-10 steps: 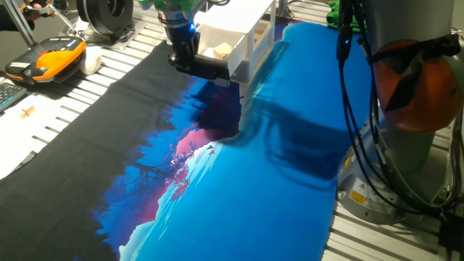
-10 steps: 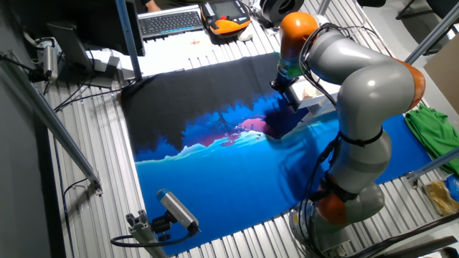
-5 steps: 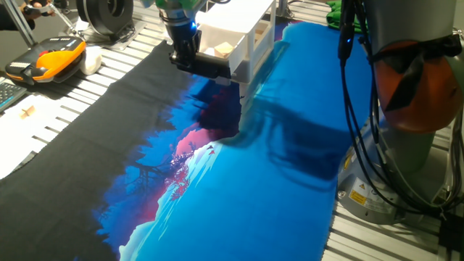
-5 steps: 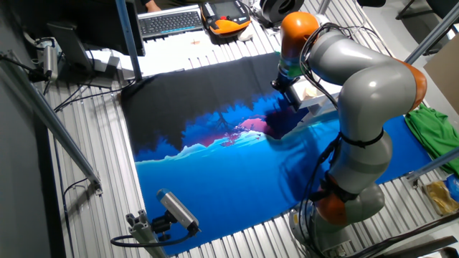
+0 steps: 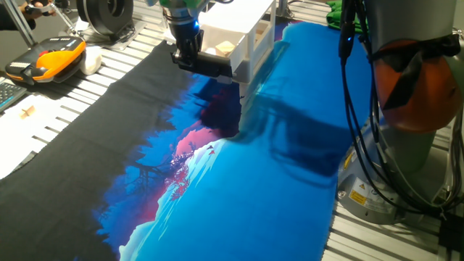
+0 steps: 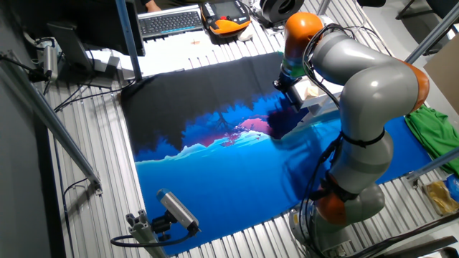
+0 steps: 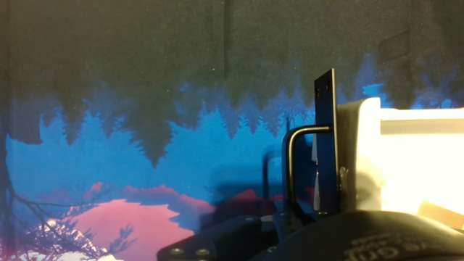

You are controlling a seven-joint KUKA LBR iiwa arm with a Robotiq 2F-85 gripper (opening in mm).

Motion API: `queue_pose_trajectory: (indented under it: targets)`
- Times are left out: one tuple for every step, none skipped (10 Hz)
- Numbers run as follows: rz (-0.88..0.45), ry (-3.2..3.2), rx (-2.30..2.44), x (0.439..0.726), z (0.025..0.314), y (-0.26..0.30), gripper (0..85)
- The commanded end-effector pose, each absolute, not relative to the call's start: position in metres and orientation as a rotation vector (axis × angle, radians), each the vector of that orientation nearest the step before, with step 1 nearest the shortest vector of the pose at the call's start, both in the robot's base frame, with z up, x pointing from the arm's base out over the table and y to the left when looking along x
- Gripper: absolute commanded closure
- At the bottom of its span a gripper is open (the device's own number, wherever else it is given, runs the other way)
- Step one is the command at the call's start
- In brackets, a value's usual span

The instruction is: Grasp the handle and close the drawer

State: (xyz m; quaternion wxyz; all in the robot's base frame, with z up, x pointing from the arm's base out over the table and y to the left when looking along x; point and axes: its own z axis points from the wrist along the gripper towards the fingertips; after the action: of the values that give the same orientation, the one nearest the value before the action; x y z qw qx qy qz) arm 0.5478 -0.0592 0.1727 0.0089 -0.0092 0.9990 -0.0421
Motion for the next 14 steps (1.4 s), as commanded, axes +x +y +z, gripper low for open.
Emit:
queue_pose_trajectory:
  targets:
    - [-0.131,3.121,-0.028,0.548,0.173,-0.061,85.0]
    - [-0.127,3.121,-0.029,0.548,0.173,-0.064,85.0]
    - [-0.120,3.121,-0.031,0.548,0.174,-0.067,85.0]
    - [-0.117,3.121,-0.036,0.548,0.174,-0.070,85.0]
    - [-0.115,3.121,-0.038,0.548,0.174,-0.072,85.0]
    - [-0.107,3.120,-0.029,0.548,0.174,-0.073,85.0]
    - [-0.098,3.120,-0.019,0.548,0.174,-0.074,85.0]
    - [-0.093,3.113,-0.035,0.548,0.174,-0.076,85.0]
    - [-0.082,3.107,-0.064,0.548,0.174,-0.078,85.0]
    - [-0.078,3.107,-0.076,0.549,0.174,-0.080,85.0]
    - [-0.082,3.108,-0.097,0.550,0.175,-0.081,85.0]
    - [-0.082,3.108,-0.119,0.550,0.175,-0.083,85.0]
    - [-0.072,3.108,-0.126,0.550,0.175,-0.086,85.0]
    - [-0.067,3.107,-0.129,0.550,0.175,-0.087,85.0]
